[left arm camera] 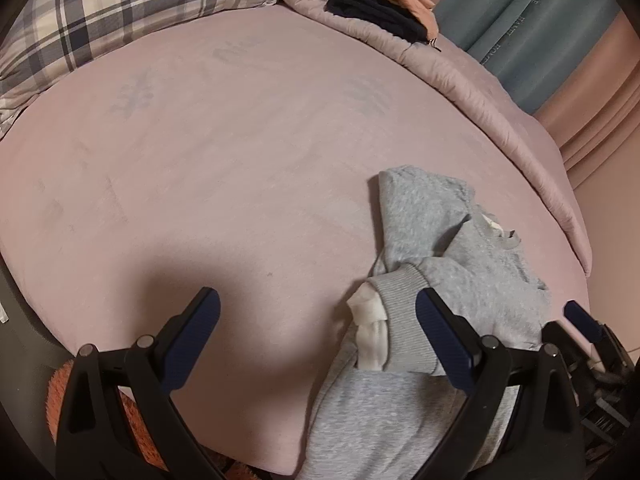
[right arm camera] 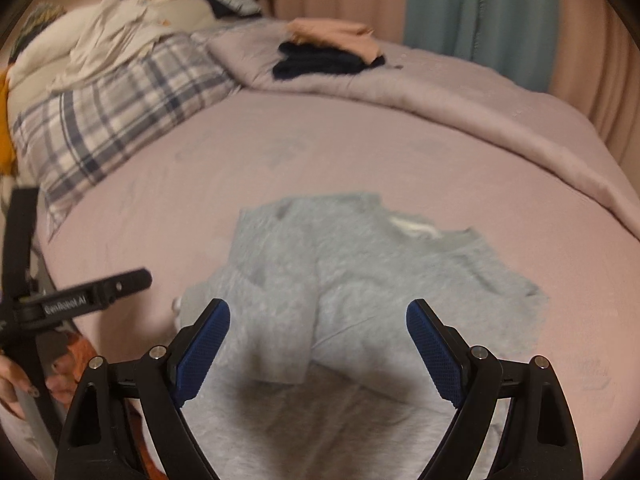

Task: Fold small clothes

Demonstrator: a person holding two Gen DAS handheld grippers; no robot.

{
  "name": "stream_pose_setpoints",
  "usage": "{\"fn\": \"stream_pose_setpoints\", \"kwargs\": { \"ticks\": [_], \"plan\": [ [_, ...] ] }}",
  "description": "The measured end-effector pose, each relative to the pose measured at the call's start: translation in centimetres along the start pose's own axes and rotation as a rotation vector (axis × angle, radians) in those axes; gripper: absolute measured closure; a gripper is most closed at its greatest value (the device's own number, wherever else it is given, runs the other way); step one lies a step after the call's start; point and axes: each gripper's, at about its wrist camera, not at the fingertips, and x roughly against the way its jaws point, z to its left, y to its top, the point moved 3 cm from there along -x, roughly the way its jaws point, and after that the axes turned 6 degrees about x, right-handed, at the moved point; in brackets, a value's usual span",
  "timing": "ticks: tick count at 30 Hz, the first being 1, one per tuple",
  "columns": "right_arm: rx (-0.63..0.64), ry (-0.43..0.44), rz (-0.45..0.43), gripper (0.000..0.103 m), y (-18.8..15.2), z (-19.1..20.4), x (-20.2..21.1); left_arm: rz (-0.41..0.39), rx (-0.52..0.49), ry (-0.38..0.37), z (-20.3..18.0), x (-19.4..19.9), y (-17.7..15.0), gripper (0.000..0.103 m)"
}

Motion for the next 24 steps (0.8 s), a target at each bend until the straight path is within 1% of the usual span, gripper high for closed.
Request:
{"fn": "stream_pose_setpoints", "kwargs": {
  "ticks": [1,6,8,17,21,24],
  "plan": [
    [0.011,0.008,0.005,0.013,-0.1,0.4,-0.2,0.001,0.001,0.004,0.1,0.0,0.0,0.005],
    [0.067,0.030,0.038,0.023,-0.5,2.4,-1.9,0.004,0.016,0.014,0.8,-0.1,0.0,0.005],
    [0.085,0.049,0.055,0.029,-0.8,3.2,-2.6,0.004,0.024,0.020,1.2,-0.1,0.1,0.005],
    [0.151,0.087,0.104,0.030,-1.9,6.1,-4.6,0.016,0.056,0.031,2.3,-0.1,0.1,0.005],
    [0.189,0.051,0.128,0.030,-2.1,6.8,-6.0,0.018,0.071,0.030,2.6,-0.1,0.1,0.005],
    [0.193,0.032,0.149,0.030,-2.2,7.1,-7.2,0.019,0.072,0.027,2.7,0.0,0.1,0.005]
  ]
}}
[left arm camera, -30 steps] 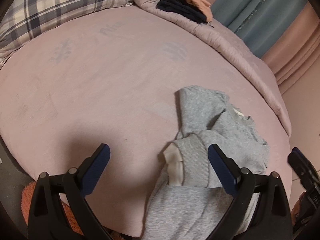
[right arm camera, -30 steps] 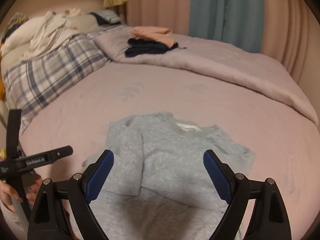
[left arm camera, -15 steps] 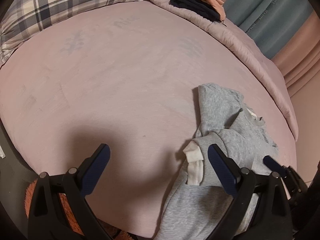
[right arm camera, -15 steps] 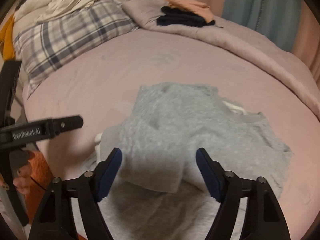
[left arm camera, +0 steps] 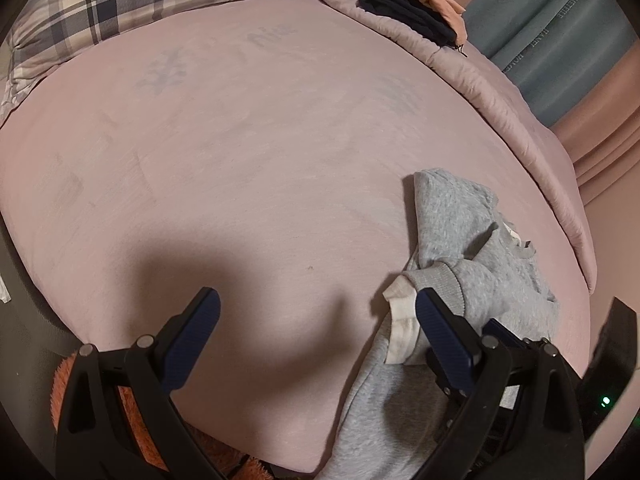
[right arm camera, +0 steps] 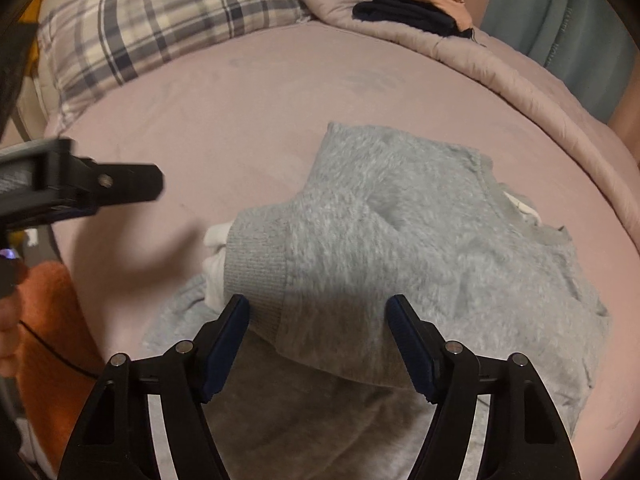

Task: Fold small clothes

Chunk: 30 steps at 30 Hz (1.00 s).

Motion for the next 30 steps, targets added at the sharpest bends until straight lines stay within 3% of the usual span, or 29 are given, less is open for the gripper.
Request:
{"fn": "stream_pose_setpoints", "kwargs": {
  "ticks": [6,11,19,30],
  "plan": [
    [-0.014,0.012,-0.002,0.032,0.1,-0.1,-0.6,0.004,0.002,0.000,0.1,0.0,0.0,0.005],
    [-0.066,0.137,-0.007,0.063,-0.2,-0.6,-0.9,0.017,0.001,0.000,-0.1,-0.3,-0.3,0.005],
    [-0.122,0.194,-0.034,0.088,-0.5,-1.1,-0.1,0.012,-0.009,-0.009,-0.4,0.1,-0.4,0.005],
    [-0.194,0.250,-0.095,0.090,-0.8,-2.7,2.3,0.010,-0.035,-0.019,-1.1,0.2,-0.6,0.005]
  ]
}}
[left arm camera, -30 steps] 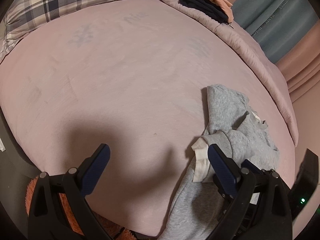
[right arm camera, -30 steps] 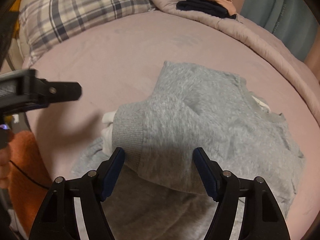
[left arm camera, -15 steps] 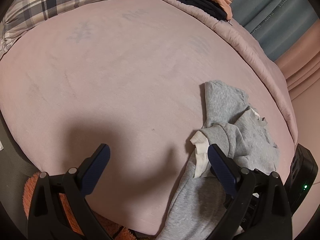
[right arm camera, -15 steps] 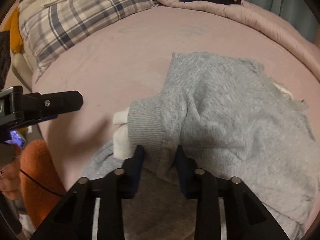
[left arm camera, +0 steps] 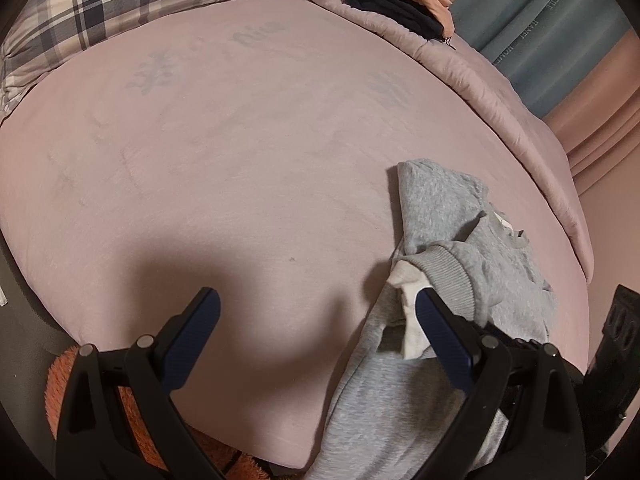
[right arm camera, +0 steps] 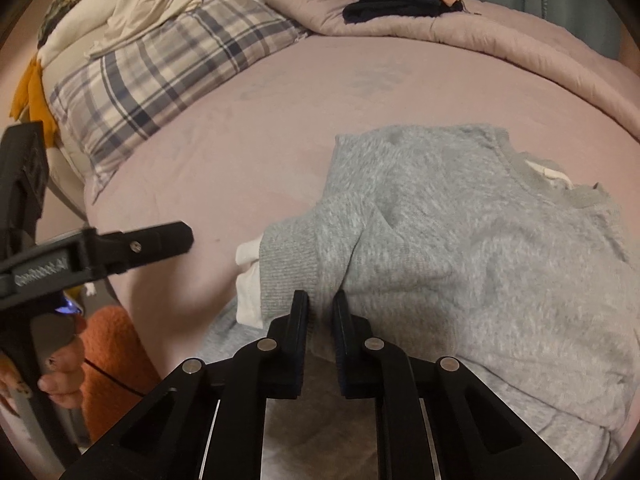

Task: Fold small clothes
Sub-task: 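Grasp the folded grey sleeve cuff with the right gripper and drag it across the chest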

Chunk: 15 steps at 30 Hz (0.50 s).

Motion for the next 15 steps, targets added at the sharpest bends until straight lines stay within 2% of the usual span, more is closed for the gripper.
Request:
{"fn": "stream_pose_setpoints", "kwargs": {
  "ticks": [15],
  "plan": [
    [-0.091,0.007,-0.111,0.090,0.7,-2.1,3.6,0.013,-0.032,-0.023,-1.4,-0.2,-0.3,0.005]
  ]
}}
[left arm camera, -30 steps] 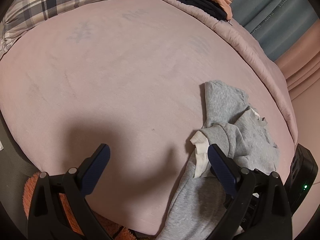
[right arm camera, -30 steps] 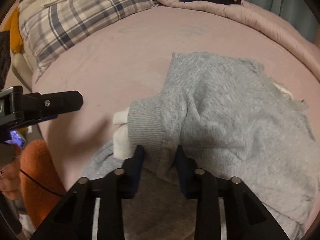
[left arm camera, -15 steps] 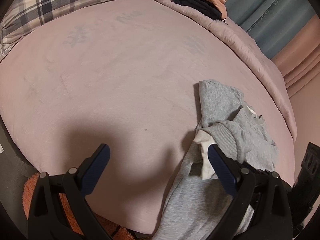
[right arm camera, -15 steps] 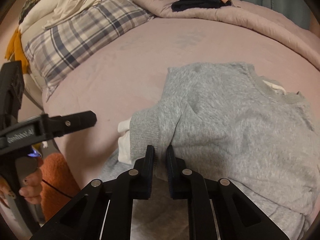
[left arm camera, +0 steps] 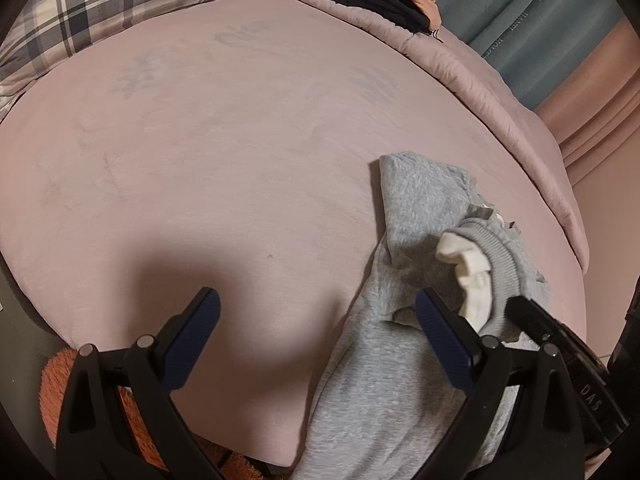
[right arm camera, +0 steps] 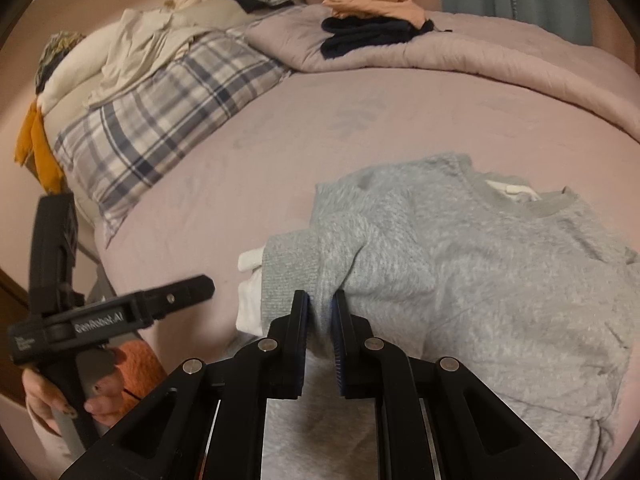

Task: Fold small clothes
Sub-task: 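Grasp the folded grey sleeve cuff with the right gripper and drag it across the chest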

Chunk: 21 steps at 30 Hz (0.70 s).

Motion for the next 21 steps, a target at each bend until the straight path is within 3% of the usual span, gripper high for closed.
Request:
{"fn": "stream_pose_setpoints", "kwargs": {
  "ticks": [21],
  "plan": [
    [-0.074,-0.015,-0.127,0.090,1.2,-2.2,4.2,0.005,-0.075,-0.015,-2.5,-0.3,-0.4,0.005]
  ]
}}
